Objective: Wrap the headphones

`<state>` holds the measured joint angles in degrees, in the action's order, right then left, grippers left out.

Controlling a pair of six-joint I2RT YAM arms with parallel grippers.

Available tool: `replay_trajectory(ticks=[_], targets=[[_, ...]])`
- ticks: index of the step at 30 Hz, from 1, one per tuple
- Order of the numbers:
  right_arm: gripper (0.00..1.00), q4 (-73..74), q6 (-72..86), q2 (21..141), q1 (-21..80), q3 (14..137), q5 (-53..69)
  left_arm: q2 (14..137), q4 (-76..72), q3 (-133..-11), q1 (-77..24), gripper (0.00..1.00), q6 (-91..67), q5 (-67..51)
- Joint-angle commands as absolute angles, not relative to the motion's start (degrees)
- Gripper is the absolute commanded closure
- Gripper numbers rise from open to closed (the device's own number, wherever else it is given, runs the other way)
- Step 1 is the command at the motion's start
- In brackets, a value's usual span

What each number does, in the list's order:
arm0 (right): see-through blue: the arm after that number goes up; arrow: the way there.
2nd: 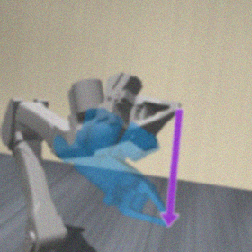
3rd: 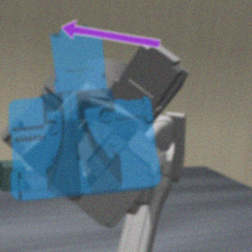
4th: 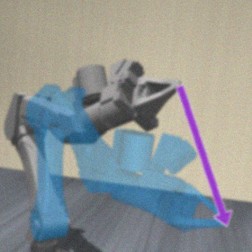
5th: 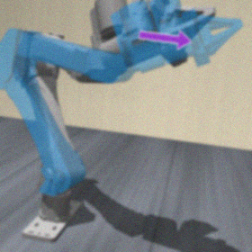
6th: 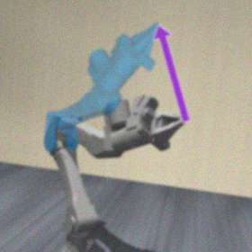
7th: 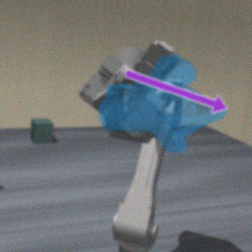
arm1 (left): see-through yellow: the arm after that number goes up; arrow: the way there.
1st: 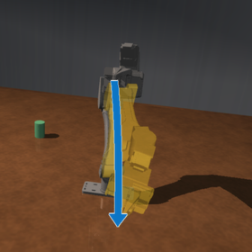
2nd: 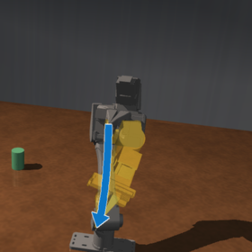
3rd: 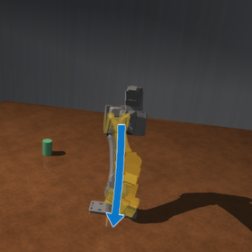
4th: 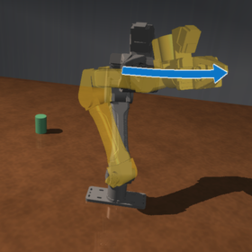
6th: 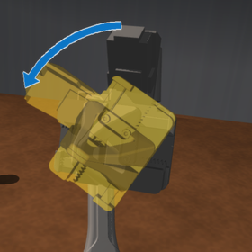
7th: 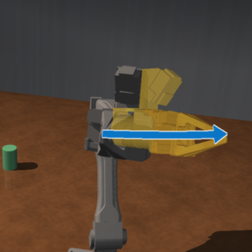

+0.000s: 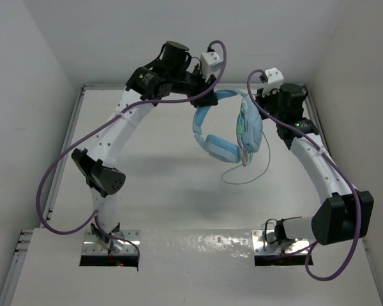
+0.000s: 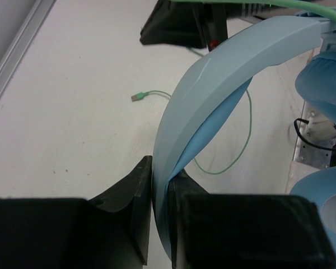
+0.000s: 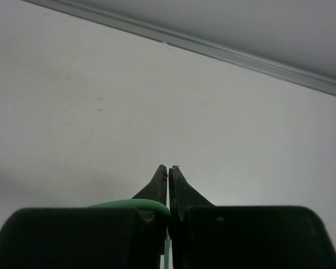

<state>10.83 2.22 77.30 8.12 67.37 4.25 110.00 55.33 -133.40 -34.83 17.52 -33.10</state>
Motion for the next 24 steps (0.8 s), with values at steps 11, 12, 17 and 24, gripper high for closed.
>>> replay_trajectory(ticks=[11, 12, 17, 24], targets=[[0.59, -30.58, 20.30, 86.56, 16.16, 49.57, 26.03, 103.98, 47.46, -143.35, -31.46, 1.00, 7.74, -34.80], [0.55, -32.94, 20.82, 87.62, 16.69, 48.96, 24.88, 103.80, 47.37, -143.70, -31.46, 1.00, 7.56, -34.54], [0.42, -41.30, 24.96, 92.71, 17.05, 44.04, 17.14, 103.01, 47.29, -145.81, -31.12, 1.00, 7.03, -32.87], [0.36, -39.98, 27.85, 98.17, 20.29, 42.90, 16.27, 104.41, 45.97, -151.34, -28.57, 1.00, 3.09, -22.96]])
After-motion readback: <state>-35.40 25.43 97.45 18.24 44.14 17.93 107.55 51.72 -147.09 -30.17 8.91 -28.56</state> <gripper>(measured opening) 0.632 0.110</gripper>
